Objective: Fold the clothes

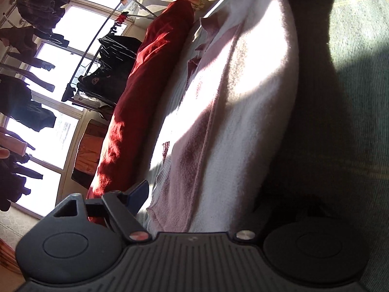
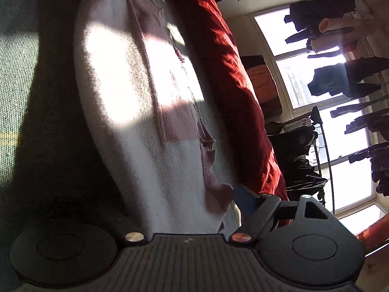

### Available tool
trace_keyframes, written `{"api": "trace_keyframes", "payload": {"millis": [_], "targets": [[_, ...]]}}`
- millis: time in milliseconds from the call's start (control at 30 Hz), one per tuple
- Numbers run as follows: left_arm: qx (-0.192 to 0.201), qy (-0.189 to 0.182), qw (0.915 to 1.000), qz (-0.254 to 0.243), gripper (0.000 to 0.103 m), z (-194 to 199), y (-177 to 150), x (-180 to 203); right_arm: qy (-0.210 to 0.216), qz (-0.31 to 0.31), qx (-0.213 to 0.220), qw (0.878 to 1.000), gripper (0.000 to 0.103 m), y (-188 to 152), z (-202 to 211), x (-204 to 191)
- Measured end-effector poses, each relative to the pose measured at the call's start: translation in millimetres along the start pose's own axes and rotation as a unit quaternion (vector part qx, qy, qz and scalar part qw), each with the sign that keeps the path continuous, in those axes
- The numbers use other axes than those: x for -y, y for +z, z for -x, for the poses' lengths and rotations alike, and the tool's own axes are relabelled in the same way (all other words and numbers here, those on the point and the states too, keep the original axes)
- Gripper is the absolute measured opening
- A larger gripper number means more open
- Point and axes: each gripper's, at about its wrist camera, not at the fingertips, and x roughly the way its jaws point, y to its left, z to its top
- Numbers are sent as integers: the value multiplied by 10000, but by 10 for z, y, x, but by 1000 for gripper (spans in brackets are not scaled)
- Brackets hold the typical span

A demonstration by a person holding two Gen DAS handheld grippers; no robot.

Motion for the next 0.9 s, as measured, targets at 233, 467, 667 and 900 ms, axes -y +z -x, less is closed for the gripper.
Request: {"api": "trace_keyframes", "payload": {"millis": [233,467,667,900], "targets": [[-32,-382,9992,-78,30,-90,119,32,240,5,-150,9996,53,165,-133,-18],[79,-471,9985,254,11,34,78,-95,594,-547,-89,9967,16,164,20,153],[197,-365,9983,402,9,220,90,-248,690,-899,26,9936,12,200,221,339],[373,-344,9976,481,9,581,122,-295,775,-1003,76,9919,11,203,603,427]]}}
